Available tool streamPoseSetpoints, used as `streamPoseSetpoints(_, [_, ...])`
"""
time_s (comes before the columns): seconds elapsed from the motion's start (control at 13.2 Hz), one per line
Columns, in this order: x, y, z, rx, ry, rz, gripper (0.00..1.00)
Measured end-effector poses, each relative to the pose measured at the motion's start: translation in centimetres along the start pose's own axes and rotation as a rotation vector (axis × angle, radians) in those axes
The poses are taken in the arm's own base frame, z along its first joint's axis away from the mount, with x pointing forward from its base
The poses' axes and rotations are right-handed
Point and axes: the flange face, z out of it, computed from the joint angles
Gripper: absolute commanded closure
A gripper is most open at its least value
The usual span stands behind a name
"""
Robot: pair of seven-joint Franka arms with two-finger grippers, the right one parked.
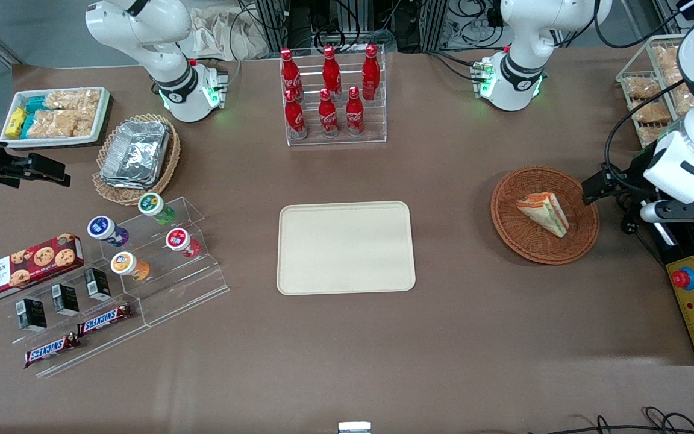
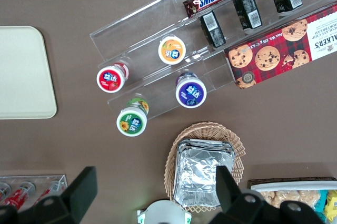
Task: Place sandwich from basket to tray
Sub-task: 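Move the left gripper over the sandwich in the wicker basket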
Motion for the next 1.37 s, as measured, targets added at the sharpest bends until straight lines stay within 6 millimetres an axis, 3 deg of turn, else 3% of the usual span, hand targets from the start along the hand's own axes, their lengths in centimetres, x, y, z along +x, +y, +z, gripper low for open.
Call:
streamPoseSetpoints(0.38, [0.3,-0.1,0.8,0.004,-0.018,-0.003,0.00])
streamPoseSetpoints(0.68, [0.6,-3.0,1.9,0.010,-0.070,-0.074,0.00])
streamPoseSetpoints(1.06, [1.1,-4.5,4.4,0.046,-0.119,-0.570,0.01])
streamPoseSetpoints(1.37, [1.8,-8.0,7.9,0.096,-0.139,-0.843,0.01])
